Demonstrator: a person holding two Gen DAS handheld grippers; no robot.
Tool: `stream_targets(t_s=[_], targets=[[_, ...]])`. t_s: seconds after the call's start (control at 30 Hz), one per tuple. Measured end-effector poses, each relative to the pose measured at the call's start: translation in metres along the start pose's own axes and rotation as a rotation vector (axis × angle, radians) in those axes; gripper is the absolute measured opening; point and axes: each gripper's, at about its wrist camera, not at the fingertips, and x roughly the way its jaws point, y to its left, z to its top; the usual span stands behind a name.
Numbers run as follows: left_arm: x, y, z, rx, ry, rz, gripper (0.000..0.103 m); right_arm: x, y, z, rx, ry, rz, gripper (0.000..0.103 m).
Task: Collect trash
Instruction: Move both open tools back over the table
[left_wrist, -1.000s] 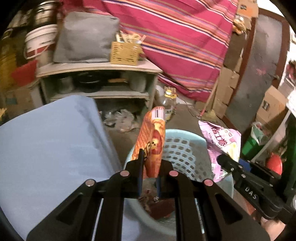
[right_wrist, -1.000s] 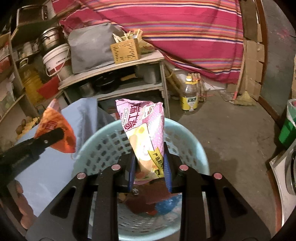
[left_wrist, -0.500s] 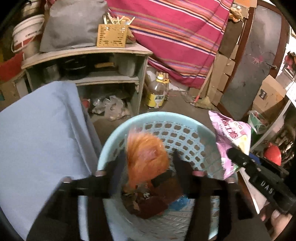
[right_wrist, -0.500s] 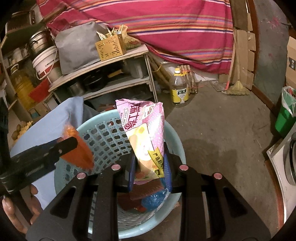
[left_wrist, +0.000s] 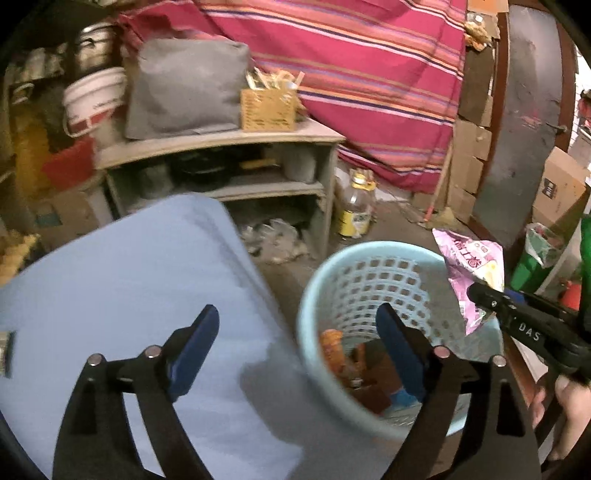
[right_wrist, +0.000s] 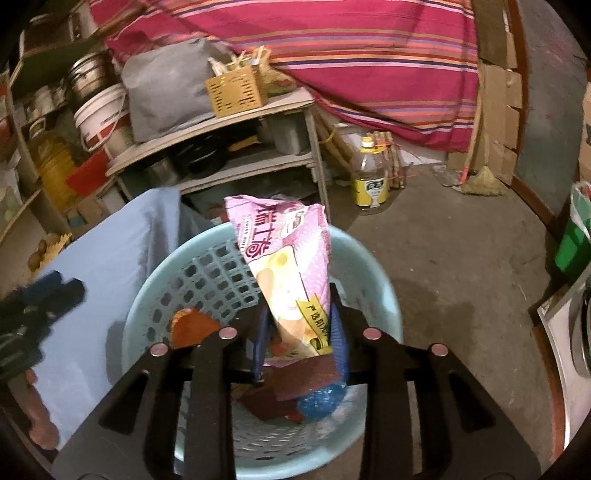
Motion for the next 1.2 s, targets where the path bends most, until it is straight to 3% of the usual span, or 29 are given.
stream_targets(t_s=[0.07,0.17,0.37,0.53,0.77,1.2], targets=[[-0.009,0.015,-0.002,-0.011,-0.003,0.022,0.09,0.002,0.01,0.001,-0.017,0.002,-0.01,0.057],[-0.024,0.042,-0.009,-0.041,-0.016,0.058,0.094,0.004,0.024,0.002,-0.046,0.003,-0.05,0.081],[-0.051,0.108,-0.024,-0.089,-0.034,0.133,0.098,0.0,0.049,0.003,-0.067,-0.03,-0.101,0.096],[-0.073,0.168,-0.041,-0.147,-0.043,0.234,0.098,-0.008,0.085,0.009,-0.065,-0.091,-0.08,0.098],[-0.125,0.252,-0.055,-0.188,-0.084,0.378,0.099,-0.005,0.159,0.015,-0.053,-0.126,0.026,0.099],[-0.172,0.389,-0.098,-0.301,-0.061,0.52,0.099,0.021,0.322,0.002,-0.194,-0.134,0.108,0.099]])
